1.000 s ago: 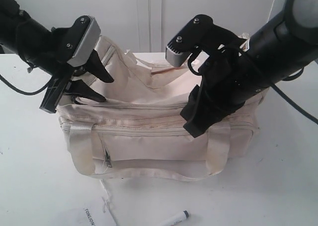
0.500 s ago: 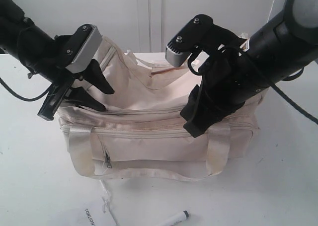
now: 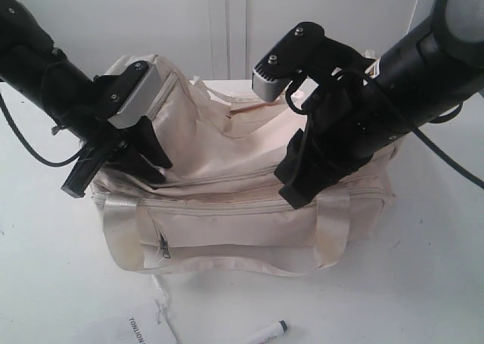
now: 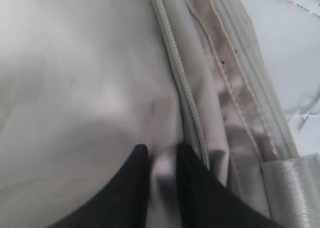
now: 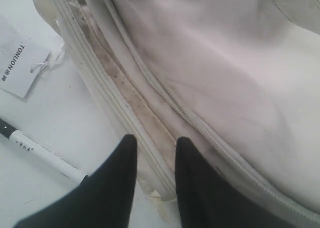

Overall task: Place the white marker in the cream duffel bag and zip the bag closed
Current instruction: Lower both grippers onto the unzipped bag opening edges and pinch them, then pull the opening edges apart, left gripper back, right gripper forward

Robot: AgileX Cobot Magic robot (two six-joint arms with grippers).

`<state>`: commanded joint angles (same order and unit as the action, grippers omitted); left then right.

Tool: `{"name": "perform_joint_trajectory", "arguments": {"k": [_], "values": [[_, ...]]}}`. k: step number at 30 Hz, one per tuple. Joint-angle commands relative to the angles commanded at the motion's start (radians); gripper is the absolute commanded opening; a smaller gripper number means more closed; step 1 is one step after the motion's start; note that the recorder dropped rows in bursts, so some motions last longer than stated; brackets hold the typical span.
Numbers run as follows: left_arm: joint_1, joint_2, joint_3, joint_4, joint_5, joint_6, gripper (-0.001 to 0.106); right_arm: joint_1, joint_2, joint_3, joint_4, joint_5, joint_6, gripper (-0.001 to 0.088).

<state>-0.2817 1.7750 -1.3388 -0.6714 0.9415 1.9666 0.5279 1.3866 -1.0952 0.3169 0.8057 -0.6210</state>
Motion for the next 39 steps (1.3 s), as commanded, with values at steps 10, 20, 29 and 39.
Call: {"name": "perform_joint_trajectory", "arguments": {"k": [10,20,29,39], "values": [[0.000,-0.032,-0.002,-0.080,-0.078,0.000,0.000,0.000,0.000,0.000,0.000,-0.013,0.000,0.0265],[0.000,-0.148,-0.002,-0.395,-0.289,0.000,0.000,0.000,0.000,0.000,0.001,-0.030,0.000,0.0265],[0.000,-0.152,-0.002,-0.691,-0.473,-0.220,0.000,0.000,0.000,0.000,0.049,-0.083,-0.004,0.0265],[0.000,-0.152,-0.002,-0.747,-0.499,-0.474,0.000,0.000,0.007,0.000,0.402,-0.228,-0.313,0.0267]]}}
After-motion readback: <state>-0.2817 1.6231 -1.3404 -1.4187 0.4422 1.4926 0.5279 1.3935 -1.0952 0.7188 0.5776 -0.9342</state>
